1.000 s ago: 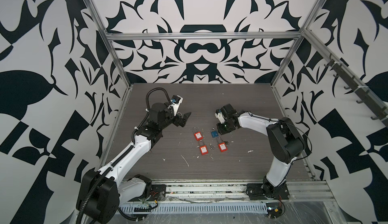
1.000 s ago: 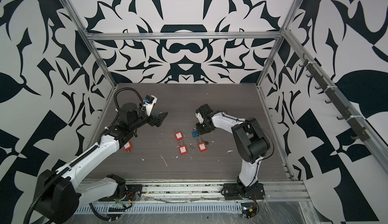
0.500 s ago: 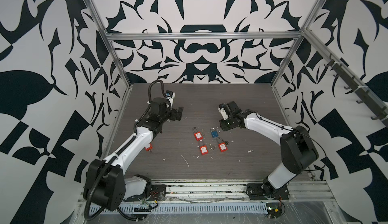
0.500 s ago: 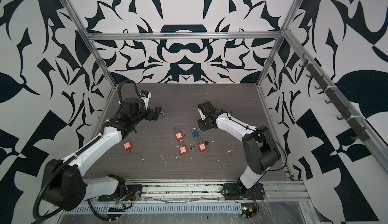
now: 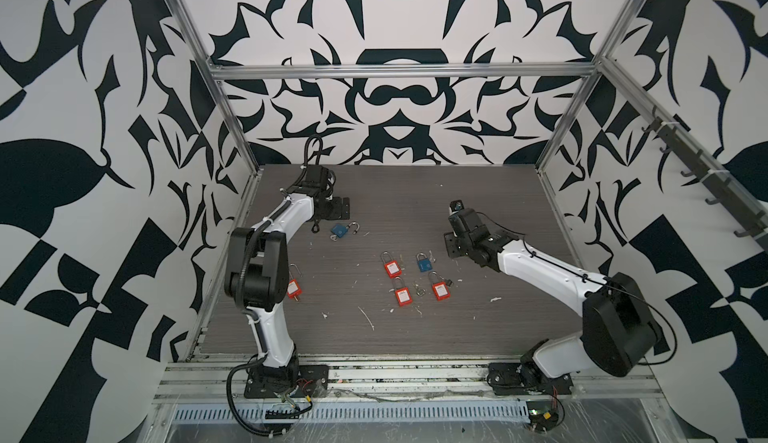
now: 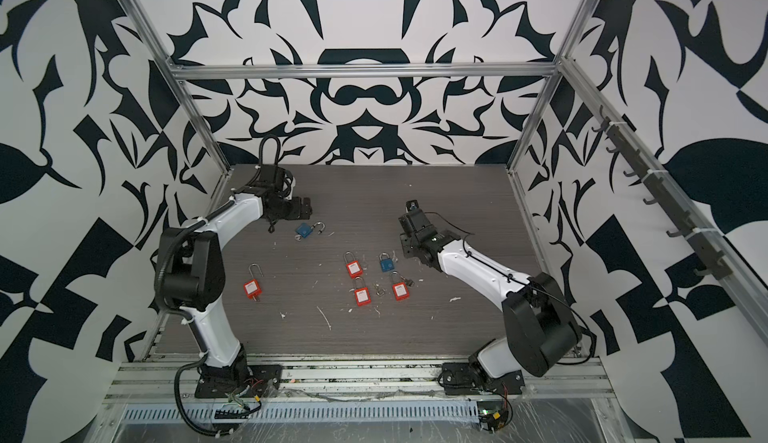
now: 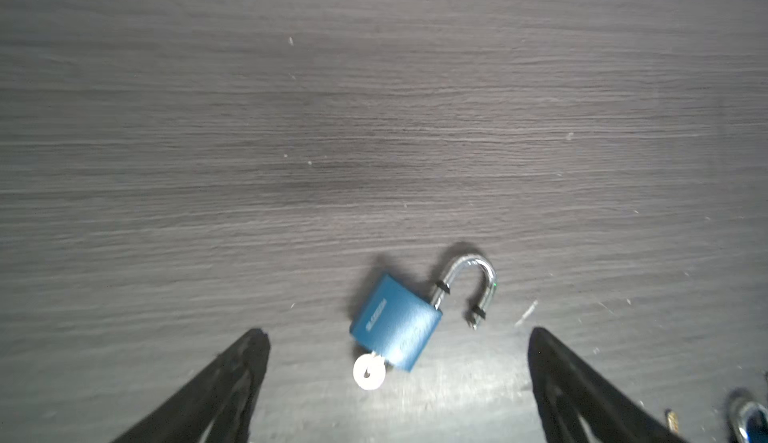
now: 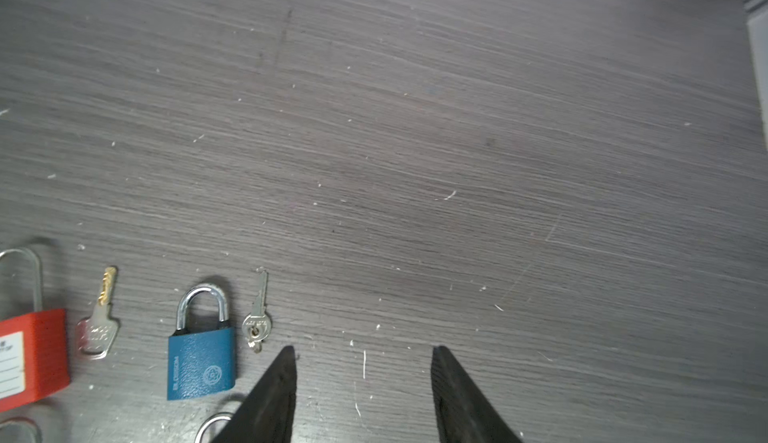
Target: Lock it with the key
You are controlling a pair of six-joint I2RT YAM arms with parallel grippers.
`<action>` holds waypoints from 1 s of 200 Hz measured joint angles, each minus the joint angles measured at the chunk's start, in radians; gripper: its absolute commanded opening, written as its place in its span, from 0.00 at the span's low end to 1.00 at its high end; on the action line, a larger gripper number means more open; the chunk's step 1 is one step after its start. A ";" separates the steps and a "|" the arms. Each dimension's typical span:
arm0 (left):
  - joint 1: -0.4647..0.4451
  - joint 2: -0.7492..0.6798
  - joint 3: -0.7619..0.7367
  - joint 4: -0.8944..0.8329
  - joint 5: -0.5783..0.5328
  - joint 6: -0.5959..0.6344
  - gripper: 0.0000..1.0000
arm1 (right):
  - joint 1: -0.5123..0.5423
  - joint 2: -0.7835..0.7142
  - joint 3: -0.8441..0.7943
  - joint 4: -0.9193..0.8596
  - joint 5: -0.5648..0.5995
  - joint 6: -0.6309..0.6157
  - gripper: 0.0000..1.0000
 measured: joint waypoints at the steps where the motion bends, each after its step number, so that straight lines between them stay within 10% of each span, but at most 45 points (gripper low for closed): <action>1: 0.000 0.005 0.005 -0.003 0.002 0.000 0.99 | 0.000 0.000 0.000 0.000 0.002 0.000 0.55; 45: 0.004 0.106 0.085 -0.069 0.045 -0.001 0.99 | 0.032 -0.019 0.000 -0.025 0.099 -0.003 0.58; 50: 0.004 0.111 0.092 -0.072 0.048 -0.003 0.99 | 0.032 -0.019 0.000 -0.029 0.106 -0.003 0.73; 97: -0.002 0.114 0.084 -0.080 0.092 -0.032 0.99 | 0.032 -0.048 0.000 -0.054 0.145 0.003 0.99; 200: -0.071 0.088 -0.040 -0.038 0.139 -0.087 0.99 | 0.036 -0.169 -0.067 -0.056 0.247 0.038 1.00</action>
